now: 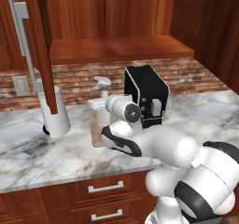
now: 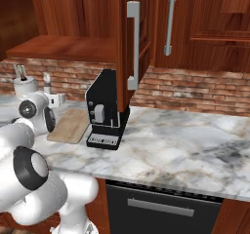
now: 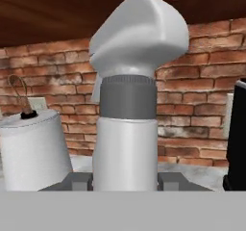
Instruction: Grab the spray bottle from the cabinet, then place it next to the cutting board for sanitizing. Then grab the dish brush from the countertop next to the sink and place it next to the cutting board.
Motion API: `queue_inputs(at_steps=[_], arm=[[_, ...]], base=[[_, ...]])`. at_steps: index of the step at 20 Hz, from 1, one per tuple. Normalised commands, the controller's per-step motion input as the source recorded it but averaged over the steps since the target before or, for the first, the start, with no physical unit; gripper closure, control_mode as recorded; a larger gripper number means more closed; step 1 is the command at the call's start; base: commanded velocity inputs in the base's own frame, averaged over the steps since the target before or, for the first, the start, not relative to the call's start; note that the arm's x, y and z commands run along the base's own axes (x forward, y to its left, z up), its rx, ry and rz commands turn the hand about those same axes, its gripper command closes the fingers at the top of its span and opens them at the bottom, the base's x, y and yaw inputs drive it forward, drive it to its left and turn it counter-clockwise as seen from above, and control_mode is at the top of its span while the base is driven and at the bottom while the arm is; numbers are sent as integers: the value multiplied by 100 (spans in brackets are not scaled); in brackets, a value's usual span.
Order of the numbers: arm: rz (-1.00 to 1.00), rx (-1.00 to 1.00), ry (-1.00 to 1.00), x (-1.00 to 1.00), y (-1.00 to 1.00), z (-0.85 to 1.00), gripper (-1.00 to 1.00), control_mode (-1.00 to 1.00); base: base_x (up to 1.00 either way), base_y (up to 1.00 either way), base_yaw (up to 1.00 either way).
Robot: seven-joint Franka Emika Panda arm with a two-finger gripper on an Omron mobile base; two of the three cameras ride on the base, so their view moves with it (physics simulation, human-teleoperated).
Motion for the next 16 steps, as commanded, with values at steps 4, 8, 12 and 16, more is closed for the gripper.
queue_inputs(at_steps=[4, 8, 12, 16], arm=[[0, -3, 0, 55, 54, -27, 100, -100], [-3, 1, 0, 18, 49, -29, 100, -100], [-1, 9, 0, 0, 48, -12, 100, -100], [0, 9, 0, 0, 58, -13, 100, -100]], base=[[0, 0, 0], [0, 0, 0], [0, 0, 0], [0, 0, 0]])
